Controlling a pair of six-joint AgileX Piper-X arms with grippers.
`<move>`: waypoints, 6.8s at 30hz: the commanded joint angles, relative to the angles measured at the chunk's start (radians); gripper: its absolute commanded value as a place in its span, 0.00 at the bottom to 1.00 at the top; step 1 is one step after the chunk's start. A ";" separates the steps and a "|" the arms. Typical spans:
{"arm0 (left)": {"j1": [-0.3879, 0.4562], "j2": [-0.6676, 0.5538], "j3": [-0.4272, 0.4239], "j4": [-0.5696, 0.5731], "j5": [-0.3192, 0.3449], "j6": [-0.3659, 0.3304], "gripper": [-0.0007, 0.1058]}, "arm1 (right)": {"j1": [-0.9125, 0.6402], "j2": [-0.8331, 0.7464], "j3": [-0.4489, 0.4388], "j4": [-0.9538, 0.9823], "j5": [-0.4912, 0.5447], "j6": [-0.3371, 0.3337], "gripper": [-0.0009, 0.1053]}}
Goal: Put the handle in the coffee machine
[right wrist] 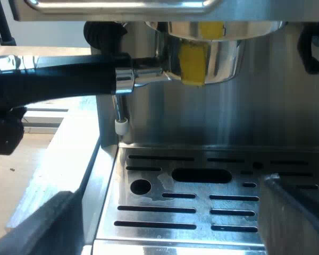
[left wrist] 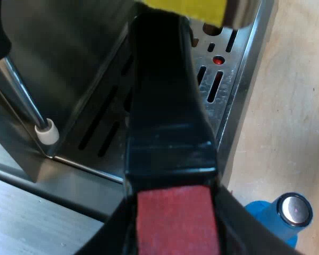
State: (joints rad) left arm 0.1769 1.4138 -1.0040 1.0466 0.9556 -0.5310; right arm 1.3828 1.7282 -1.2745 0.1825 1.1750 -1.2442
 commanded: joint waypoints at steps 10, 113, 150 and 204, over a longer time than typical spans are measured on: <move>-0.028 -0.039 -0.014 0.021 0.239 0.063 0.01 | -0.006 -0.006 -0.001 0.000 0.026 -0.016 0.67; -0.007 0.039 0.088 -0.082 0.200 0.087 0.01 | -0.033 -0.006 0.000 0.000 0.078 -0.068 0.67; -0.007 0.037 0.083 -0.210 0.128 0.004 0.01 | -0.033 -0.006 0.000 0.000 0.078 -0.069 0.67; -0.007 -0.013 0.044 -0.231 0.204 -0.101 0.01 | -0.033 -0.006 0.000 0.000 0.078 -0.069 0.67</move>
State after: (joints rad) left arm 0.1714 1.4276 -0.9449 0.8484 1.0244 -0.6079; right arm 1.3529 1.7282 -1.2745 0.1825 1.2433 -1.2972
